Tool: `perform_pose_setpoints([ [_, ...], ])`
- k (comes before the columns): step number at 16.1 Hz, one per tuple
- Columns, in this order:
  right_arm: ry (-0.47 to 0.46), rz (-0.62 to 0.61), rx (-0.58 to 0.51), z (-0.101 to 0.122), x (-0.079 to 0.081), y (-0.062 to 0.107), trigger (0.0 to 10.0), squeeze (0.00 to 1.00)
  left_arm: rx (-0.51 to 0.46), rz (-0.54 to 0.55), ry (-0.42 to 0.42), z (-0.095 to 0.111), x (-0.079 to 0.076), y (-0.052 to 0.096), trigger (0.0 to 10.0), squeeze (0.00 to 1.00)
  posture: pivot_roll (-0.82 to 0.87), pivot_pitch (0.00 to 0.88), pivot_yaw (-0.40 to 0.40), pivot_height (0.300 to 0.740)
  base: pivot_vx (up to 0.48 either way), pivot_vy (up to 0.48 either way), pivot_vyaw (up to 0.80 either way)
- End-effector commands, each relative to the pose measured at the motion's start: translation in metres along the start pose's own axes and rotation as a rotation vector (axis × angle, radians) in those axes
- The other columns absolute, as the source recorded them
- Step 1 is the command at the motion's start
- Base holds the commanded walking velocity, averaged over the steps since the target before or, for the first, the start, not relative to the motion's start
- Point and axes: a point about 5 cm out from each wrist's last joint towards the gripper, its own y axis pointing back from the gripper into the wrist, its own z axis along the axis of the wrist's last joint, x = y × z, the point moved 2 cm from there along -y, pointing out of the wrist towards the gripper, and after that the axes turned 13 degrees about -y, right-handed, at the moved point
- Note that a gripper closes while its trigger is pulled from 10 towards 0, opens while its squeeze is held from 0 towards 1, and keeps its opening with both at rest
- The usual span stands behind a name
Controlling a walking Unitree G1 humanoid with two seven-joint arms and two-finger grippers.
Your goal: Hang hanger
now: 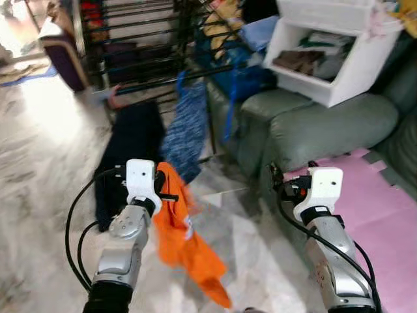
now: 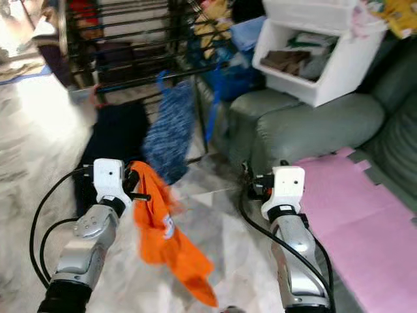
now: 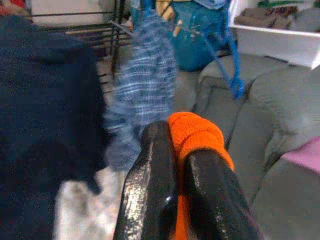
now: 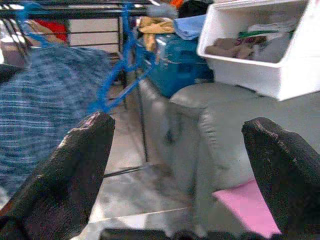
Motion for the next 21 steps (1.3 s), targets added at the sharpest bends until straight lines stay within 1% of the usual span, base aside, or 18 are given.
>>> perform_pose_setpoints([
  [1, -0.001, 0.000, -0.011, 0.0029, -0.0006, -0.0008, 10.0, 0.00, -0.027, -0.005, -0.007, 0.0078, 0.0007, -0.0021, 10.0, 0.00, -0.06, 0.068, 0.004, 0.740, 0.379, 0.292, 0.00],
  [5, 0.012, 0.015, -0.026, 0.0051, 0.0022, -0.0019, 10.0, 0.00, -0.026, -0.012, -0.013, 0.0077, 0.0003, -0.0025, 10.0, 0.00, -0.06, 0.070, 0.006, 0.740, 0.338, 0.340, 0.00],
  [18, 0.002, -0.006, -0.021, 0.0020, 0.0001, -0.0023, 10.0, 0.00, -0.027, -0.036, -0.022, 0.0099, -0.0056, -0.0037, 10.0, 0.00, -0.05, 0.072, 0.011, 0.740, 0.350, 0.327, 0.00],
  [20, 0.011, -0.016, -0.021, 0.0022, -0.0013, -0.0035, 10.0, 0.00, -0.026, -0.035, -0.015, 0.0102, -0.0064, -0.0040, 10.0, 0.00, -0.05, 0.073, 0.010, 0.740, 0.366, 0.139, 0.00],
  [21, 0.023, -0.031, -0.024, 0.0027, -0.0032, -0.0045, 10.0, 0.00, -0.029, -0.039, -0.016, 0.0107, -0.0072, -0.0040, 10.0, 0.00, -0.05, 0.073, 0.008, 0.740, 0.000, 0.000, 0.00],
])
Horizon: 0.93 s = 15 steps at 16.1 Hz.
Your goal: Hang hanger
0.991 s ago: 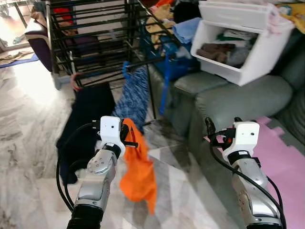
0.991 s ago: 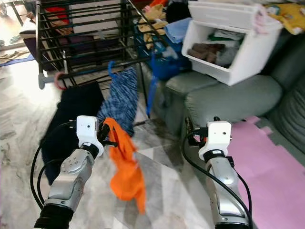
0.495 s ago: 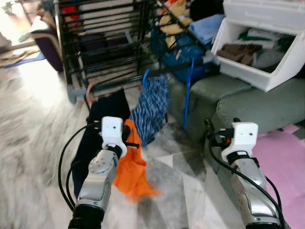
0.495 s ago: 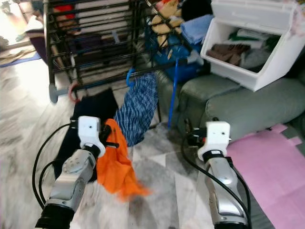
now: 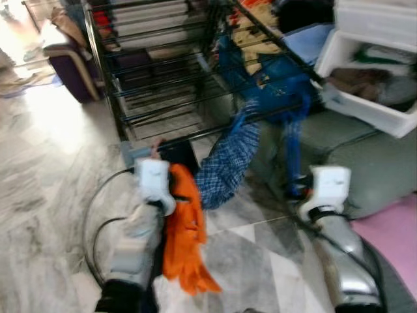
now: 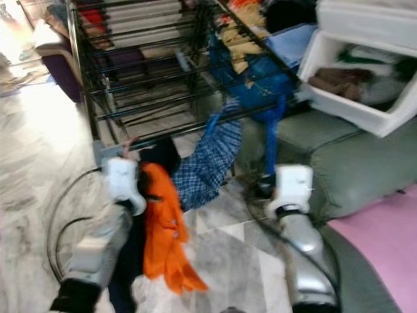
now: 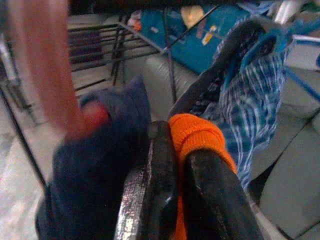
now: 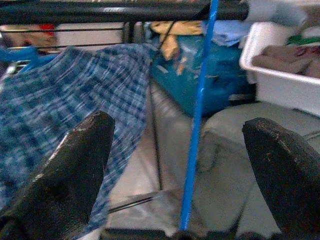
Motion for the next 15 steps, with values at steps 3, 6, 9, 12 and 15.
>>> perform_pose_setpoints([
  [3, 0.029, -0.028, -0.014, 0.004, 0.000, -0.005, 10.0, 0.00, -0.030, 0.027, -0.015, 0.009, 0.010, 0.000, 10.0, 0.00, -0.05, 0.071, 0.006, 0.740, 0.000, 0.000, 0.00],
  [6, 0.039, -0.061, -0.009, 0.004, -0.006, -0.009, 10.0, 0.00, -0.025, 0.024, -0.018, 0.008, 0.008, 0.000, 10.0, 0.00, -0.05, 0.069, 0.002, 0.740, 0.000, 0.000, 0.00],
  [9, 0.063, -0.208, 0.061, -0.003, -0.031, -0.019, 10.0, 0.00, -0.020, 0.018, -0.019, 0.008, 0.005, 0.001, 10.0, 0.00, -0.05, 0.082, -0.002, 0.740, 0.000, 0.000, 0.00],
  [12, 0.014, -0.211, 0.127, -0.015, -0.034, -0.026, 10.0, 0.00, -0.012, 0.013, -0.024, 0.007, 0.006, 0.002, 10.0, 0.00, -0.04, 0.092, 0.004, 0.740, 0.000, 0.000, 0.00],
  [15, 0.002, -0.194, 0.156, -0.020, -0.021, -0.044, 10.0, 0.00, -0.005, 0.003, -0.032, 0.007, 0.006, 0.003, 10.0, 0.00, -0.03, 0.107, 0.014, 0.740, 0.000, 0.000, 0.00],
])
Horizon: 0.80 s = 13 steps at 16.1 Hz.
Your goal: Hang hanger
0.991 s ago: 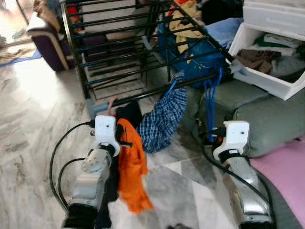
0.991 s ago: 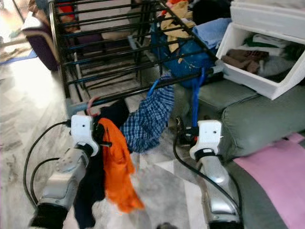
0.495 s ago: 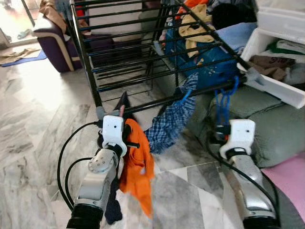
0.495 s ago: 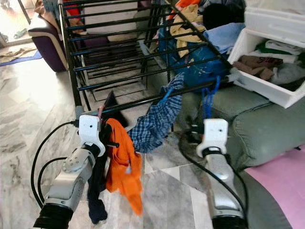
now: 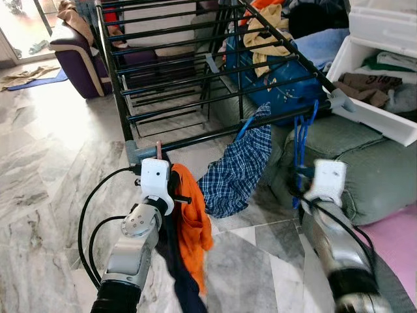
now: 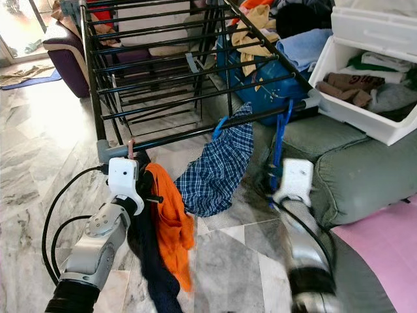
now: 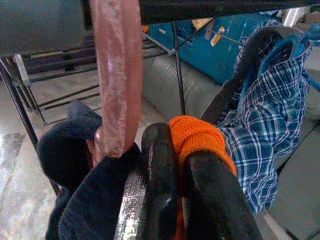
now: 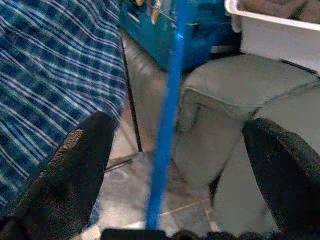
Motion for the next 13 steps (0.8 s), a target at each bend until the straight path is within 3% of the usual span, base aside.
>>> perform_pose_setpoints([
  [1, 0.005, -0.008, 0.016, -0.002, 0.005, -0.005, 10.0, 0.00, -0.011, 0.004, -0.015, 0.005, 0.003, 0.001, 10.0, 0.00, -0.02, 0.110, 0.016, 0.740, 0.000, 0.000, 0.00],
  [4, -0.002, -0.014, 0.027, -0.001, 0.008, -0.013, 10.0, 0.00, -0.007, 0.003, -0.019, 0.005, 0.004, 0.003, 10.0, 0.00, -0.01, 0.123, 0.015, 0.740, 0.000, 0.000, 0.00],
  [6, 0.008, -0.045, 0.042, -0.001, 0.002, -0.017, 10.0, 0.00, -0.002, 0.002, -0.019, 0.004, 0.004, 0.005, 10.0, 0.00, -0.01, 0.127, 0.013, 0.740, 0.000, 0.000, 0.00],
  [9, 0.000, -0.130, 0.035, 0.003, -0.023, -0.019, 10.0, 0.00, 0.011, -0.002, -0.017, 0.002, 0.002, 0.006, 10.0, 0.00, -0.01, 0.134, 0.014, 0.740, 0.000, 0.000, 0.00],
  [13, 0.012, -0.131, 0.023, 0.008, -0.028, -0.021, 10.0, 0.00, 0.016, -0.012, -0.015, 0.002, 0.000, 0.005, 10.0, 0.00, -0.02, 0.134, 0.022, 0.740, 0.000, 0.000, 0.00],
])
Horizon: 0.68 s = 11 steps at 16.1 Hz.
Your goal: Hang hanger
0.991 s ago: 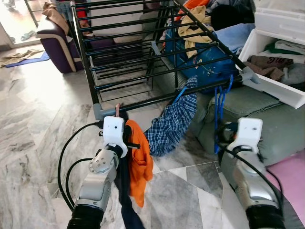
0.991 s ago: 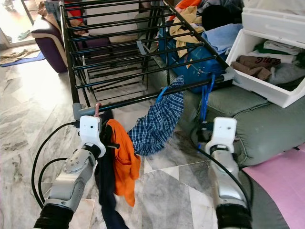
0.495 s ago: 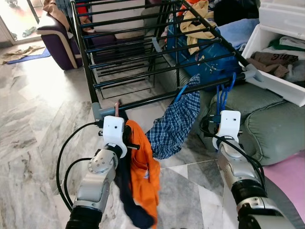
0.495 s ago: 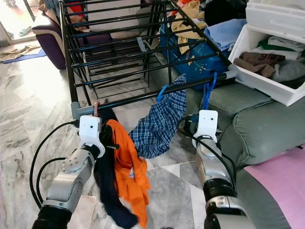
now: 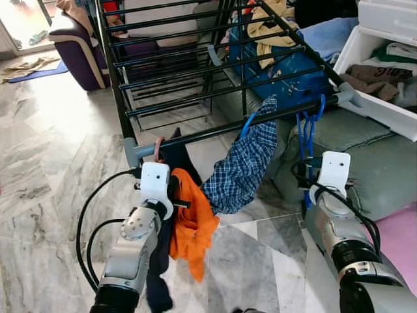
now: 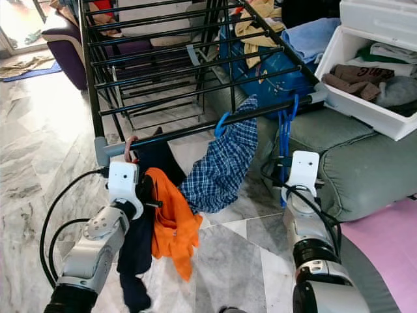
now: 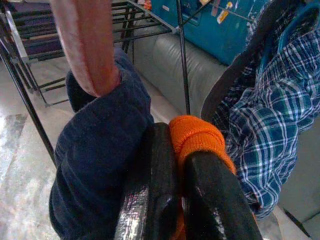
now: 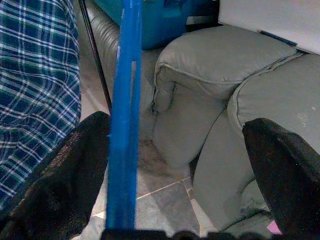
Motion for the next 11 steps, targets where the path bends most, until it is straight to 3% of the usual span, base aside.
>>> perform_pose_setpoints([
  [1, 0.002, 0.022, -0.009, 0.005, 0.006, -0.003, 10.0, 0.00, -0.023, -0.004, -0.016, 0.008, 0.000, -0.001, 10.0, 0.00, -0.02, 0.132, 0.021, 0.740, 0.000, 0.000, 0.00],
  [11, 0.002, 0.136, 0.018, 0.019, 0.039, -0.011, 10.0, 0.00, -0.013, -0.001, -0.016, 0.006, 0.000, -0.002, 10.0, 0.00, -0.01, 0.121, 0.013, 0.740, 0.000, 0.000, 0.00],
])
